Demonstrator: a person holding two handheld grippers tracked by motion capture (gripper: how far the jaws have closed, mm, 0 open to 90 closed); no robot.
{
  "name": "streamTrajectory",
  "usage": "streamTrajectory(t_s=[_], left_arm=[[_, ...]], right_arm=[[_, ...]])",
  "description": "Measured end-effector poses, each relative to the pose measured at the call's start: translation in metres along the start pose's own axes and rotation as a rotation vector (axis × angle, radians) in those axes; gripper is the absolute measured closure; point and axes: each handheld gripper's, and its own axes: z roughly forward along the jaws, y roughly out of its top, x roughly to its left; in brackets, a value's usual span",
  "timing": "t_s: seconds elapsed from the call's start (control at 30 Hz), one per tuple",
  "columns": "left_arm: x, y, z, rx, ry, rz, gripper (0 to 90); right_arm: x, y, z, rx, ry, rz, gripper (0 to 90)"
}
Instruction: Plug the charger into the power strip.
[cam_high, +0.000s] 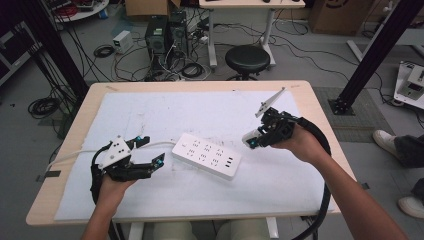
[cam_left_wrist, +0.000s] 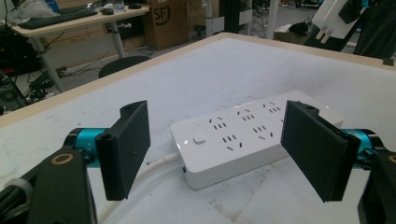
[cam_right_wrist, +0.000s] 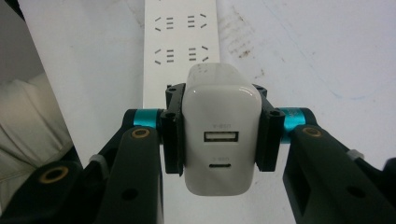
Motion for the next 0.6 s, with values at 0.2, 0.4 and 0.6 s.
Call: streamTrajectory(t_s=[0.2,0.4,0.6], left_arm=[[0.001,-0.002,-0.006,-0.003,-0.006,0.010,24.1],[0.001,-0.006,-0.012,-0.005,-0.004,0.020,24.1],[0.004,-0.008,-0.017,-0.009,0.003,0.018,24.1]], right_arm=[[0.002,0.022,0.009,0.041,0.007,-0.017,63.2],[0.004,0.040,0.021,0.069,0.013,-0.042,63.2],[0.008,0.054,0.035,0.108,0.021,-0.068,63.2]])
